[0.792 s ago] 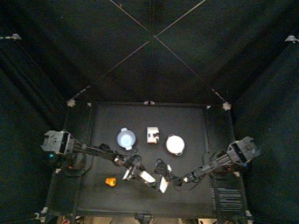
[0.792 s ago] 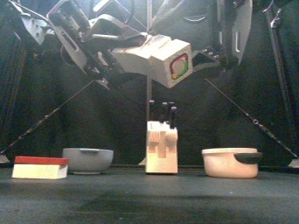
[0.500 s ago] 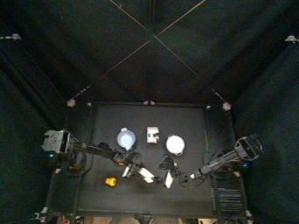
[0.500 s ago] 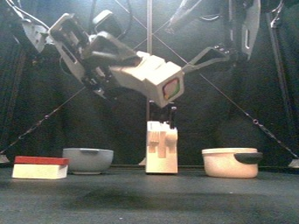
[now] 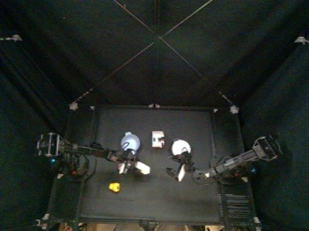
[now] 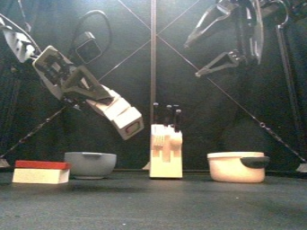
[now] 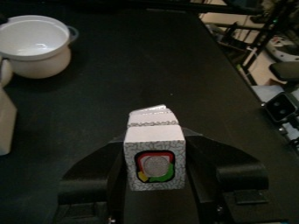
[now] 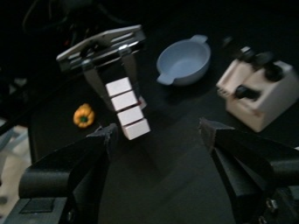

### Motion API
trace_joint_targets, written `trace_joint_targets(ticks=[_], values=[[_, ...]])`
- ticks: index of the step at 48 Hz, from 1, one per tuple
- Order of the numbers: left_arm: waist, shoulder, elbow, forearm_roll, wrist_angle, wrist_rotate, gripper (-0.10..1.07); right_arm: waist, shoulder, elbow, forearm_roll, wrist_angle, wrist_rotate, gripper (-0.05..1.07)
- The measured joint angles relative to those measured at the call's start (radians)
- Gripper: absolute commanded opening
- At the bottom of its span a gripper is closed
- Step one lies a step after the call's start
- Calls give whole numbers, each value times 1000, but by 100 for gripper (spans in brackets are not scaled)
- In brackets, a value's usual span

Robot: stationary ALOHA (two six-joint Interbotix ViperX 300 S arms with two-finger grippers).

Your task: Put sushi roll in bowl

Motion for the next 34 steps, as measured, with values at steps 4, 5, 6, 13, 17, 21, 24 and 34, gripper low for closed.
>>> trace_joint_targets(ticks=[4,5,6,13,17,21,24,34], values=[[17,-54,12,-29,60,26,48,17,-43,40,11,95,8,102],[21,-71,15,-37,78,35,48,21,-51,51,15,120,9,102],[26,-87,20,-41,95,44,48,21,-58,61,23,138,11,102],[66,-207,43,-58,209,110,48,25,-100,127,89,278,25,102],[92,-262,57,-77,249,129,48,25,-97,135,133,305,29,102],[118,-298,83,-109,258,133,48,28,-78,132,153,307,28,102],[135,-310,97,-138,256,133,48,29,-52,115,152,305,23,102],[210,-305,137,-259,250,138,48,26,17,55,109,296,14,102]])
